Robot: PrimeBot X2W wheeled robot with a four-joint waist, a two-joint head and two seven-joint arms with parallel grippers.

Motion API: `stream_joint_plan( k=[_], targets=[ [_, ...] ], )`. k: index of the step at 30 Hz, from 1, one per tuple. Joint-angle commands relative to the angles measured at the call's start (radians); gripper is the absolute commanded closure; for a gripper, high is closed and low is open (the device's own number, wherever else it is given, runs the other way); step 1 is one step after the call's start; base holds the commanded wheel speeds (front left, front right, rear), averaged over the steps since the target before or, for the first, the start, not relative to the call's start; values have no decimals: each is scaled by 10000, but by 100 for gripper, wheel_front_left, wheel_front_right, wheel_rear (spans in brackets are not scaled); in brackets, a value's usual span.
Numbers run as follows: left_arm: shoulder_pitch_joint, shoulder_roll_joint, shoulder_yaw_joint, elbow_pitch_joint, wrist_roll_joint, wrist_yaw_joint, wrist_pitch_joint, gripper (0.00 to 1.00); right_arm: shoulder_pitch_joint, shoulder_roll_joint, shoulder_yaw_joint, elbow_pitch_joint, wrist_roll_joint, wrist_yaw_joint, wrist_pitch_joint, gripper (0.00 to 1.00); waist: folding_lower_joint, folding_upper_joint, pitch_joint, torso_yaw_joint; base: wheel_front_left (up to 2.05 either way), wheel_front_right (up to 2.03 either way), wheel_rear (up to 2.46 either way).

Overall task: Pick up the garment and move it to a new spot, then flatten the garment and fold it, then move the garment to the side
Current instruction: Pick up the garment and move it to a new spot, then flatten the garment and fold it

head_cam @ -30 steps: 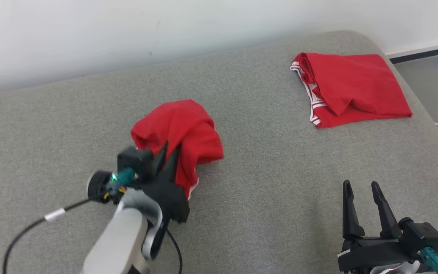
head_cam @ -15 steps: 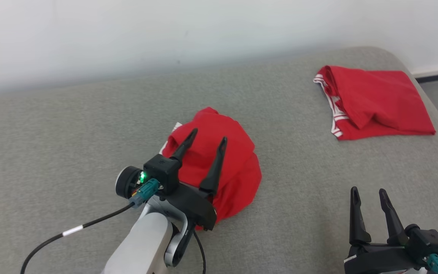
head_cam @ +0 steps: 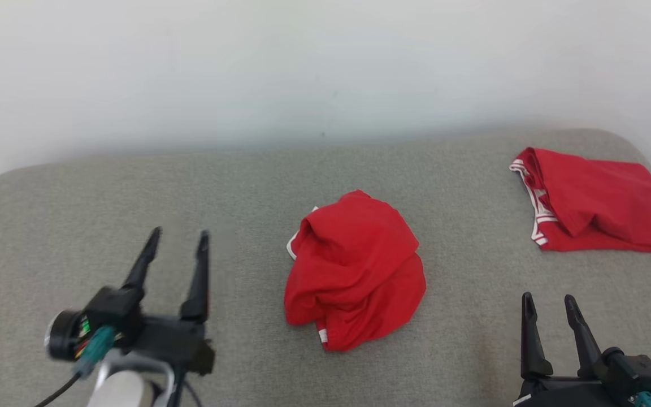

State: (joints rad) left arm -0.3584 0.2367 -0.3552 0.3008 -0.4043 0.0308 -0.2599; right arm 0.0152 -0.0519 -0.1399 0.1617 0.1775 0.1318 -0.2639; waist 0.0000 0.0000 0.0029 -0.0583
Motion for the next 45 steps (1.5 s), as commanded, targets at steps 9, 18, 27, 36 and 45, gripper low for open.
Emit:
stream_joint_plan(
  k=[9,18,27,36,45],
  targets=[
    [2273,381,1683,-1224,203,378,-61,0,335,32,86,3,43,-26,-1,0,0,0,-507,418,0,0,0],
    [3833,211,2390,-1463,819,103,-56,0,536,29,137,10,58,-26,-1,0,0,0,-633,454,0,0,0],
    [4315,-296,2955,-1466,1155,-328,-57,0,680,31,156,75,150,-26,-1,0,0,0,-621,521,0,0,0],
    [4392,-876,3520,-1368,1716,-824,-57,0,666,30,285,162,160,-26,-1,0,0,0,-531,522,0,0,0],
    [4392,-1210,4047,-1282,2139,-1090,-58,0,677,31,275,175,113,-26,0,0,0,0,-503,521,0,0,0]
  ],
)
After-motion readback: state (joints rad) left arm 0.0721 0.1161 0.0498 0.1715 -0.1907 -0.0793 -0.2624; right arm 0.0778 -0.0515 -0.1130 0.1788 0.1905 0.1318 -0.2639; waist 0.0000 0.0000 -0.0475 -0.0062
